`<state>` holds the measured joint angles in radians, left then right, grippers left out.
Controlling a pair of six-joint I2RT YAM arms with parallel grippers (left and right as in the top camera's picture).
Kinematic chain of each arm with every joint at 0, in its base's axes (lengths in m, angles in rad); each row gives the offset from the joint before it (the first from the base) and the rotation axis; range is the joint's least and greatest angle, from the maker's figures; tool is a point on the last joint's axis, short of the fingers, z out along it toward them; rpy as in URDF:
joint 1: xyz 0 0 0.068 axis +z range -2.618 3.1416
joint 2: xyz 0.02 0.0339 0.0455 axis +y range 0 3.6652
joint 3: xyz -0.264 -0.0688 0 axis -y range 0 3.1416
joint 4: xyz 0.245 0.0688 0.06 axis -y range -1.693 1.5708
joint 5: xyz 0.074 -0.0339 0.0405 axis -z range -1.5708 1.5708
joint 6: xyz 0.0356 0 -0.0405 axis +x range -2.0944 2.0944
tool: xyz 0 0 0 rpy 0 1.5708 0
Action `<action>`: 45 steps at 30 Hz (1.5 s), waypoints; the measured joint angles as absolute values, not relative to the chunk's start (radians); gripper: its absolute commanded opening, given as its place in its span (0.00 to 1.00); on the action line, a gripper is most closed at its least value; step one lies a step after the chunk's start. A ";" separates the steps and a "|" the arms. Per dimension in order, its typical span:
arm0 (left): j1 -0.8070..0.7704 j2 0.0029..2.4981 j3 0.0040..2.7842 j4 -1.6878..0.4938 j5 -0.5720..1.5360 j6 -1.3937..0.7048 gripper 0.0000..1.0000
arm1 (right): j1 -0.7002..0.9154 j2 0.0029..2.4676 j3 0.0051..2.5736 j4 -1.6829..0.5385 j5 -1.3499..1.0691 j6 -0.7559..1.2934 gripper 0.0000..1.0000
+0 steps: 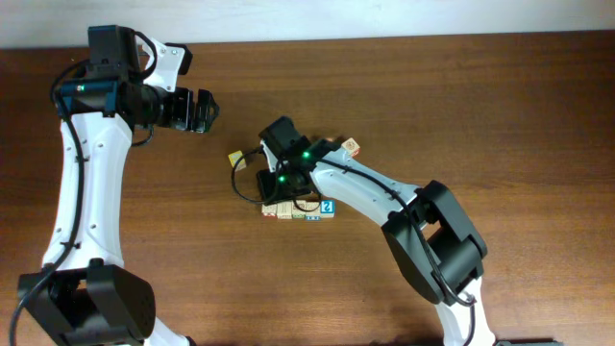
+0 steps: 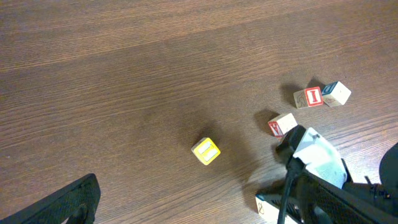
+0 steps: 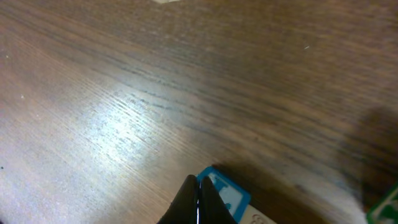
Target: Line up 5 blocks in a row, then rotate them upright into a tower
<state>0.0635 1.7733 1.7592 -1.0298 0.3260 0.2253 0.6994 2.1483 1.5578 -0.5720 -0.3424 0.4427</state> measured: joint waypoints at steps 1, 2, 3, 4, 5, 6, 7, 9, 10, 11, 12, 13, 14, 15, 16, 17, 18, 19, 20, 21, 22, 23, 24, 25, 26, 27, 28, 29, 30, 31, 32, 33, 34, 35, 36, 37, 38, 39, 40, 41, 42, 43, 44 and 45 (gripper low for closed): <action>0.064 1.773 1.759 -1.030 0.326 0.225 0.99 | 0.702 2.148 1.558 -0.575 -0.342 0.443 0.04; 0.064 1.773 1.759 -1.030 0.326 0.225 0.99 | 0.702 2.148 1.558 -0.580 -0.342 0.445 0.04; 0.064 1.773 1.759 -1.030 0.326 0.225 0.99 | 0.702 2.148 1.558 -0.585 -0.342 0.446 0.04; 0.064 1.773 1.759 -1.030 0.326 0.225 0.99 | 0.702 2.148 1.558 -0.590 -0.342 0.446 0.04; 0.064 1.773 1.759 -1.030 0.326 0.225 0.99 | 0.702 2.148 1.558 -0.593 -0.342 0.446 0.04; 0.064 1.773 1.759 -1.030 0.326 0.225 0.99 | 0.702 2.148 1.558 -0.594 -0.342 0.446 0.04; 0.064 1.773 1.759 -1.030 0.326 0.225 0.99 | 0.702 2.148 1.558 -0.594 -0.342 0.446 0.04; 0.064 1.773 1.759 -1.030 0.326 0.225 0.99 | 0.702 2.149 1.558 -0.593 -0.341 0.447 0.04; 0.064 1.773 1.759 -1.030 0.326 0.225 0.99 | 0.702 2.149 1.558 -0.590 -0.340 0.446 0.04; 0.064 1.773 1.759 -1.030 0.326 0.225 0.99 | 0.702 2.149 1.558 -0.579 -0.338 0.446 0.04; 0.064 1.773 1.759 -1.029 0.326 0.225 0.99 | 0.701 2.149 1.558 -0.575 -0.338 0.446 0.04; 0.064 1.773 1.759 -1.030 0.326 0.225 0.99 | 0.697 2.149 1.562 -0.584 -0.338 0.446 0.04; 0.064 1.773 1.759 -1.030 0.326 0.225 0.99 | 0.694 2.149 1.573 -0.601 -0.338 0.446 0.04; 0.064 1.773 1.759 -1.029 0.326 0.225 0.99 | 0.688 2.149 1.591 -0.629 -0.339 0.443 0.04; 0.064 1.773 1.759 -1.030 0.326 0.225 0.99 | 0.678 2.148 1.617 -0.659 -0.338 0.440 0.04; 0.064 1.773 1.759 -1.030 0.326 0.225 0.99 | 0.662 2.140 1.649 -0.704 -0.336 0.436 0.04; 0.064 1.773 1.759 -1.030 0.326 0.225 0.99 | 0.642 2.120 1.676 -0.773 -0.334 0.434 0.04; 0.064 1.773 1.759 -1.031 0.326 0.225 0.99 | 0.624 2.091 1.688 -0.820 -0.332 0.434 0.04; 0.064 1.773 1.759 -1.030 0.326 0.225 0.99 | 0.599 2.052 1.699 -0.888 -0.328 0.434 0.04; 0.064 1.773 1.759 -1.029 0.326 0.225 0.99 | 0.578 2.014 1.703 -0.949 -0.315 0.432 0.04; 0.064 1.773 1.759 -1.030 0.326 0.225 0.99 | 0.553 1.977 1.711 -1.007 -0.292 0.433 0.04; 0.064 1.773 1.759 -1.030 0.326 0.225 0.99 | 0.539 1.962 1.711 -1.025 -0.264 0.433 0.04; 0.064 1.773 1.759 -1.030 0.326 0.225 0.99 | 0.537 1.960 1.706 -1.022 -0.242 0.434 0.04; 0.064 1.773 1.759 -1.030 0.326 0.225 0.99 | 0.540 1.961 1.666 -1.011 -0.225 0.434 0.04; 0.064 1.773 1.759 -1.030 0.326 0.225 0.99 | 0.543 1.959 1.625 -0.969 -0.210 0.444 0.04; 0.064 1.773 1.759 -1.030 0.326 0.225 0.99 | 0.545 1.959 1.583 -0.938 -0.197 0.452 0.04; 0.064 1.773 1.759 -1.031 0.326 0.225 0.99 | 0.545 1.967 1.489 -0.904 -0.170 0.476 0.04; 0.064 1.773 1.759 -1.030 0.326 0.225 0.99 | 0.545 1.969 1.448 -0.858 -0.161 0.483 0.04; 0.064 1.773 1.759 -1.031 0.326 0.225 0.99 | 0.545 1.971 1.417 -0.834 -0.157 0.489 0.04; 0.064 1.773 1.759 -1.030 0.326 0.225 0.99 | 0.545 1.971 1.397 -0.830 -0.153 0.495 0.04; 0.064 1.773 1.759 -1.030 0.326 0.225 0.99 | 0.545 1.971 1.392 -0.824 -0.151 0.498 0.04; 0.064 1.773 1.759 -1.030 0.326 0.225 0.99 | 0.545 1.971 1.392 -0.817 -0.149 0.498 0.04; 0.064 1.773 1.759 -1.030 0.326 0.225 0.99 | 0.545 1.971 1.392 -0.815 -0.149 0.499 0.04; 0.064 1.773 1.759 -1.030 0.326 0.225 0.99 | 0.545 1.971 1.392 -0.815 -0.149 0.498 0.04; 0.064 1.773 1.759 -1.030 0.326 0.225 0.99 | 0.545 1.971 1.392 -0.814 -0.147 0.498 0.05; 0.064 1.773 1.759 -1.030 0.326 0.225 0.99 | 0.545 1.971 1.392 -0.813 -0.146 0.499 0.05; 0.064 1.773 1.759 -1.030 0.326 0.225 0.99 | 0.545 1.971 1.392 -0.809 -0.146 0.499 0.05; 0.064 1.773 1.759 -1.030 0.326 0.225 0.99 | 0.545 1.971 1.392 -0.805 -0.146 0.499 0.05; 0.064 1.773 1.759 -1.030 0.326 0.225 0.99 | 0.545 1.971 1.392 -0.800 -0.146 0.499 0.05; 0.064 1.773 1.759 -1.030 0.326 0.225 0.99 | 0.545 1.972 1.392 -0.794 -0.146 0.499 0.05; 0.064 1.773 1.759 -1.030 0.326 0.225 0.99 | 0.545 1.974 1.392 -0.791 -0.146 0.499 0.05; 0.064 1.773 1.759 -1.030 0.326 0.225 0.99 | 0.545 1.976 1.392 -0.791 -0.146 0.499 0.05; 0.064 1.773 1.759 -1.030 0.326 0.225 0.99 | 0.545 1.979 1.392 -0.790 -0.146 0.499 0.05; 0.064 1.773 1.759 -1.030 0.326 0.225 0.99 | 0.545 1.982 1.392 -0.788 -0.146 0.499 0.05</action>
<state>0.0635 1.7733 1.7592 -1.0298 0.3260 0.2253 0.5449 1.9816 1.3918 -0.7879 -0.1463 0.4988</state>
